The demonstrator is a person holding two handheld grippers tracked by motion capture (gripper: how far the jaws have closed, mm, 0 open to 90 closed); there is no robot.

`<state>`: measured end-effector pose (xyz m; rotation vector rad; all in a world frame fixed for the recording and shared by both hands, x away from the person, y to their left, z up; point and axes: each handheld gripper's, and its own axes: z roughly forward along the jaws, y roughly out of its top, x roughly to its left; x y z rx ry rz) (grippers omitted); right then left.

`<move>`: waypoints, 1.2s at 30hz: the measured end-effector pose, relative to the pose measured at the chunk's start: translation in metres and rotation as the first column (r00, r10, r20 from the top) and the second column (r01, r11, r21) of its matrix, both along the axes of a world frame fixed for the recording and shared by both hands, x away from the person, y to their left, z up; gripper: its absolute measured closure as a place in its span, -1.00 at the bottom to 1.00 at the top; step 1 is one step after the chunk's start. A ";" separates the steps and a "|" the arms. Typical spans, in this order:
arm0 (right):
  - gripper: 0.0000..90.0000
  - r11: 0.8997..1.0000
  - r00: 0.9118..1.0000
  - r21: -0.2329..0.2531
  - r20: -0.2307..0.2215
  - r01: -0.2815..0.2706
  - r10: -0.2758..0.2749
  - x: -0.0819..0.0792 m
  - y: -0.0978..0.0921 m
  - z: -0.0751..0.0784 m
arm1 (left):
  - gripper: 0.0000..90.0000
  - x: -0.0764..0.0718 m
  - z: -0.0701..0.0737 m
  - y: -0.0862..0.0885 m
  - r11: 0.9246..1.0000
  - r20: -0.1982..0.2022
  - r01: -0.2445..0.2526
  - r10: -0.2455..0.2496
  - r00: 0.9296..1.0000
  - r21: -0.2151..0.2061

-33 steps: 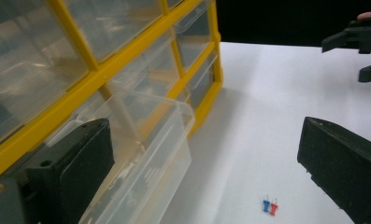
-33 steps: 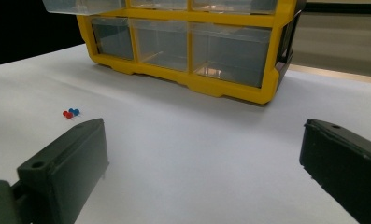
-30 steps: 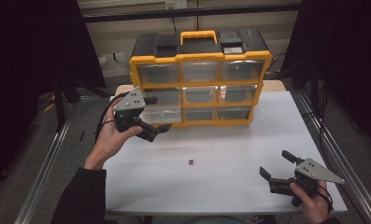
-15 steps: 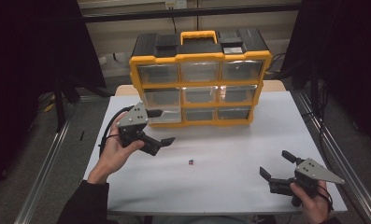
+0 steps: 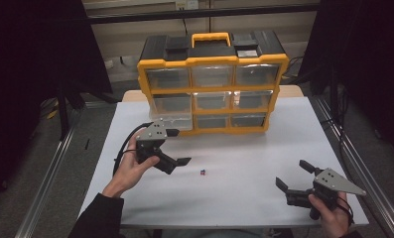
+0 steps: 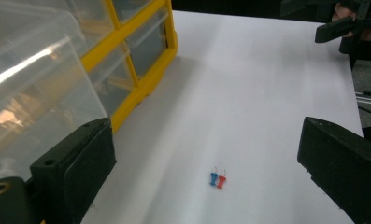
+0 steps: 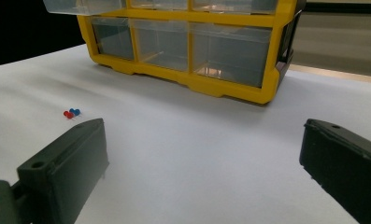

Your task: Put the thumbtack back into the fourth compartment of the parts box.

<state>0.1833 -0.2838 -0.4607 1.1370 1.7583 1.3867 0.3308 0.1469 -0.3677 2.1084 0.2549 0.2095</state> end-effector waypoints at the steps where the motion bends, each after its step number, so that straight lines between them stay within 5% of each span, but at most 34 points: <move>1: -0.98 1.000 1.000 -0.001 0.001 -0.002 0.002 0.000 0.000 0.000 | -0.91 0.000 -0.001 -0.001 1.000 -0.011 -0.001 0.001 1.000 -0.002; 5: -0.98 1.000 1.000 -0.003 0.003 -0.002 0.002 0.000 0.000 0.000 | -0.91 -0.001 -0.004 -0.004 1.000 -0.022 -0.007 0.007 1.000 -0.013; 18: -0.98 1.000 1.000 -0.002 0.002 -0.005 0.005 0.000 0.000 0.000 | -0.88 0.001 -0.020 -0.021 0.995 -0.066 0.065 -0.060 0.996 0.081; 21: -0.98 1.000 1.000 -0.003 0.003 -0.003 0.003 0.000 0.000 0.000 | -0.88 0.005 -0.029 -0.026 0.992 -0.117 0.092 -0.082 0.990 0.084; 23: -0.98 1.000 1.000 -0.004 -0.001 -0.006 0.006 0.000 0.000 0.000 | -0.88 0.005 -0.033 -0.029 0.986 -0.125 0.109 -0.093 0.988 0.128; 32: -0.98 1.000 1.000 -0.005 0.002 -0.005 0.005 0.000 0.000 0.000 | -0.87 0.008 -0.047 -0.039 0.975 -0.166 0.148 -0.120 0.979 0.168; 33: -0.98 1.000 1.000 -0.004 0.001 -0.003 0.003 0.000 0.000 0.000 | -0.88 0.009 -0.048 -0.040 0.966 -0.186 0.172 -0.136 0.973 0.194; 35: -0.98 1.000 1.000 -0.003 0.000 -0.002 0.002 0.000 0.000 0.000 | -0.88 0.010 -0.054 -0.043 0.967 -0.181 0.160 -0.124 0.976 0.197; 36: -0.98 1.000 1.000 -0.004 0.001 -0.004 0.004 0.000 0.000 0.000 | -0.88 0.012 -0.053 -0.043 0.957 -0.205 0.191 -0.146 0.968 0.220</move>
